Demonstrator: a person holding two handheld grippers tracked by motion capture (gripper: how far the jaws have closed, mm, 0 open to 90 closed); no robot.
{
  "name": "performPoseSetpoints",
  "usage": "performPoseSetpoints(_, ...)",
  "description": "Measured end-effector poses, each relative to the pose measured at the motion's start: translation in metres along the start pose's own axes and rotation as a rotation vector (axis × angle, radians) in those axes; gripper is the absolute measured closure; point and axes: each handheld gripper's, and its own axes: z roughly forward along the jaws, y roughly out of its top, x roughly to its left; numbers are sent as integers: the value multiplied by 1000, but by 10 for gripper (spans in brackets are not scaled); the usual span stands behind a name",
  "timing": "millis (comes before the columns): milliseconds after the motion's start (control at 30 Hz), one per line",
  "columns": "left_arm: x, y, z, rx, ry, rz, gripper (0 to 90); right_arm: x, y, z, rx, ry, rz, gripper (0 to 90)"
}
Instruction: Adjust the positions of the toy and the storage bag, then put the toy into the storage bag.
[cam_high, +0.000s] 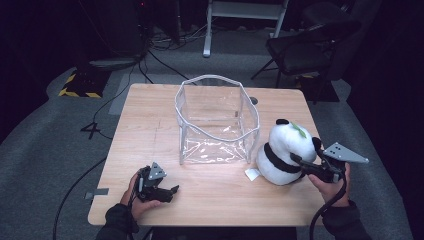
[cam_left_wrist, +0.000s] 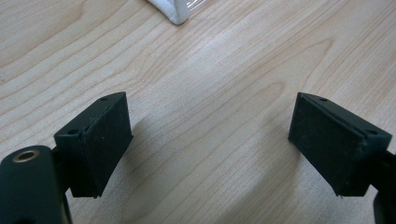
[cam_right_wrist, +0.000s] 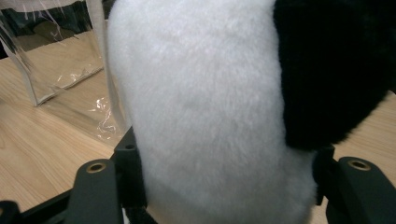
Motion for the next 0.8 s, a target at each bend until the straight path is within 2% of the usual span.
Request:
performPoseSetpoints(167,0,0,0,0,1,1,133,0,0,0,4,0,7,354)
performPoseSetpoints(300,0,0,0,0,0,0,132,-3,0,1,10,-5,42,335)
performPoseSetpoints(800,0,0,0,0,-1,-1,132,-3,-1,0,-8,10,18,360)
